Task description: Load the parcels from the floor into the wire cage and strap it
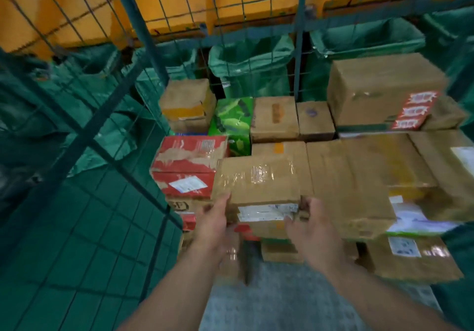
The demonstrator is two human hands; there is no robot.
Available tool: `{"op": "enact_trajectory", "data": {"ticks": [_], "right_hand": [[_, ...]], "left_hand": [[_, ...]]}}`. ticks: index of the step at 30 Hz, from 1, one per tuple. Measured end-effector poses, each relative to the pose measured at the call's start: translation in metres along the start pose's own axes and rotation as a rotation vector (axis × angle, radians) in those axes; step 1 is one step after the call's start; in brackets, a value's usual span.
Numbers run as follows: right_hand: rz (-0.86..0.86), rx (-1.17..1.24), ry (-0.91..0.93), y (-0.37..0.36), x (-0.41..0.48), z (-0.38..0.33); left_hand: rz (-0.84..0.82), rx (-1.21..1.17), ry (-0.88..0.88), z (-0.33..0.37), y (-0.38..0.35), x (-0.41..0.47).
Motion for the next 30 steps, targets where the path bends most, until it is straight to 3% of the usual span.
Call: {"op": "enact_trajectory", "data": {"ticks": [6,10,13,18,20,22,25,26,28,30], "right_hand": [[0.123,0.141,-0.001,-0.036,0.122,-0.037],[0.246,0.082,0.056,-0.048,0.196,-0.058],[0.22,0.076,0.031,-0.057,0.243,-0.064],[0.208,0.146,-0.002,-0.088,0.303,-0.068],[0.252,0.011,0.04,-0.098,0.312,-0.071],[0.186,-0.154,0.202,-0.115,0.308,-0.079],[-0.125,-0.307,0.38,-0.152,0.288,-0.084],[-0.08,-0.277,0.395,-0.152,0.286,-0.086],[0.195,-0.108,0.264,-0.134,0.293,-0.089],[0.318,0.112,-0.104,-0.119,0.314,-0.081]], "left_hand": [[0.02,0.18,-0.148,0.064,-0.045,0.111],[0.007,0.421,-0.267,0.105,-0.078,0.17],[0.016,0.526,-0.304,0.125,-0.094,0.214],[0.036,0.487,-0.291,0.145,-0.11,0.285],[0.002,0.491,-0.328,0.164,-0.121,0.282],[-0.089,0.438,-0.353,0.176,-0.133,0.284],[-0.193,0.378,-0.294,0.176,-0.142,0.287],[-0.176,0.399,-0.294,0.171,-0.142,0.287],[-0.068,0.51,-0.318,0.161,-0.138,0.288],[-0.036,0.615,-0.317,0.148,-0.136,0.288]]}}
Point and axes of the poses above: each hand's wrist, its own x-axis towards the middle knuckle, its own y-axis out of the back of the hand, z = x × y, the point moved 5 cm from there along x, towards the middle knuckle, and after that the axes turned 2 degrees about -y, right-handed, at the moved point
